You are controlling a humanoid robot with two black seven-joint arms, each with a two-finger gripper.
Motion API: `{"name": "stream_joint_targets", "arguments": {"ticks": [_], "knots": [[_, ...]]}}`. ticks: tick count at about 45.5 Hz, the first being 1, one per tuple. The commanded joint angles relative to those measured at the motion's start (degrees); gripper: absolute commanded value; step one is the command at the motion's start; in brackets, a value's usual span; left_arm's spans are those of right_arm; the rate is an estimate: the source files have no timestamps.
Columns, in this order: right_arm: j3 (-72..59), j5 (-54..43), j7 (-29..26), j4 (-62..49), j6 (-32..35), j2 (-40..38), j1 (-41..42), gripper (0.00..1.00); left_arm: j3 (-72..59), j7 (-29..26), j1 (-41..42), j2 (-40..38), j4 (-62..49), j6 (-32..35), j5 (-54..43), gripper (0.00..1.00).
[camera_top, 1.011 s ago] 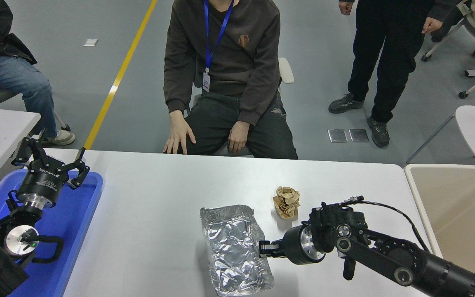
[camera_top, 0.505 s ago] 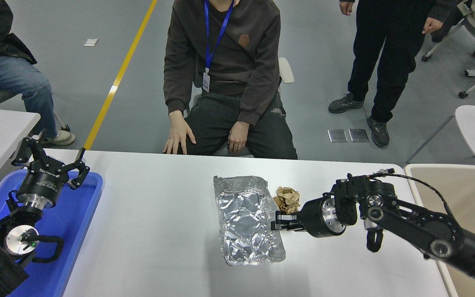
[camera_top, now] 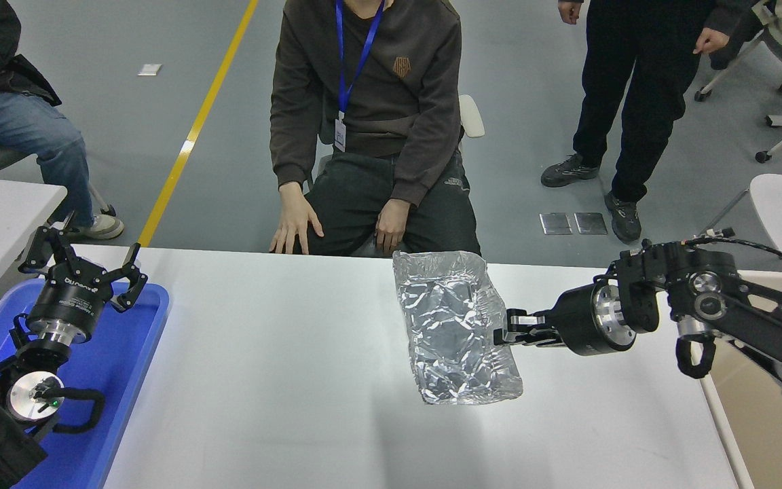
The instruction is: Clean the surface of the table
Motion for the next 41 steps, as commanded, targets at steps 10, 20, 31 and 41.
{"name": "stream_joint_targets", "arguments": {"ticks": [10, 20, 31, 41], "knots": [[-0.1, 5.4, -0.8, 1.9, 3.9, -9.3, 7.0, 0.00, 0.0, 0.0, 0.0, 0.0, 0.0, 0.0, 0.0, 1.00], [0.0, 5.3, -0.3, 1.7, 5.6, -16.4, 7.5, 0.00, 0.0, 0.0, 0.0, 0.0, 0.0, 0.0, 0.0, 1.00], [-0.1, 5.2, 2.2, -0.4, 5.7, -24.4, 6.7, 0.00, 0.0, 0.0, 0.0, 0.0, 0.1, 0.0, 0.0, 1.00], [-1.2, 4.6, 8.7, -2.7, 5.7, -31.5, 5.8, 0.00, 0.0, 0.0, 0.0, 0.0, 0.0, 0.0, 0.0, 1.00]]}}
